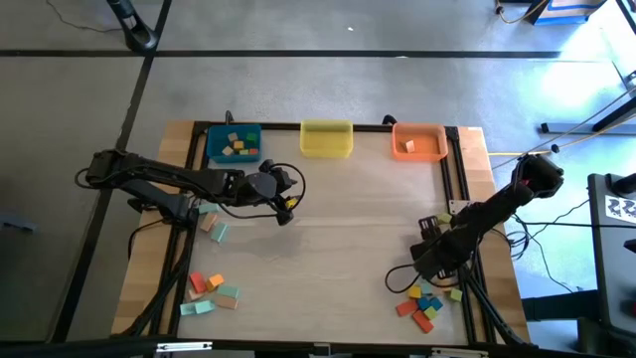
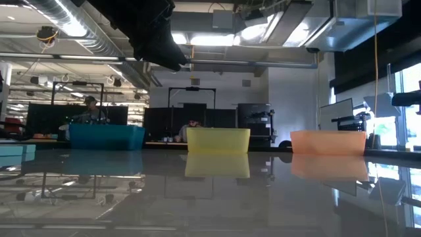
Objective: Sort blocks by size
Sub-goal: Put the orange triangle block into the orange bin
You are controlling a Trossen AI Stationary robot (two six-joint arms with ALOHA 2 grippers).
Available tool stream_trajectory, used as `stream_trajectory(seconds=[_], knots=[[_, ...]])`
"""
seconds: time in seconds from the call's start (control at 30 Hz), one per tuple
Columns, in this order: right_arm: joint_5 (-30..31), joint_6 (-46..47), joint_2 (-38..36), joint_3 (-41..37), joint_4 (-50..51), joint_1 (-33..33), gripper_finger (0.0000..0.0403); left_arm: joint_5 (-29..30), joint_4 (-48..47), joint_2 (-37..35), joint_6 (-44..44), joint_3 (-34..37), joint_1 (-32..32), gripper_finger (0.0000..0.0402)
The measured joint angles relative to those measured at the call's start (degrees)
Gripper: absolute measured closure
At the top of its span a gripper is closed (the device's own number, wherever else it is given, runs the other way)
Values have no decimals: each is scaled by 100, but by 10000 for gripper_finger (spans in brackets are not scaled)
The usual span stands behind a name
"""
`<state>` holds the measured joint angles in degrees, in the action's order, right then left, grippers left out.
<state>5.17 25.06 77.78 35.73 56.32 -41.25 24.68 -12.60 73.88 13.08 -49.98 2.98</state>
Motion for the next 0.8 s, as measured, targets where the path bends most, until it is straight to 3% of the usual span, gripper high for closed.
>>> stream_trajectory(seconds=[0.27, 0.8], knots=[[24, -287, 0, 0, -670, 0, 187, 1, 0, -1, 0, 0, -1, 199], [-18, -975, 0, 0, -976, 2, 187, 0, -1, 0, -2, 0, -2, 199]])
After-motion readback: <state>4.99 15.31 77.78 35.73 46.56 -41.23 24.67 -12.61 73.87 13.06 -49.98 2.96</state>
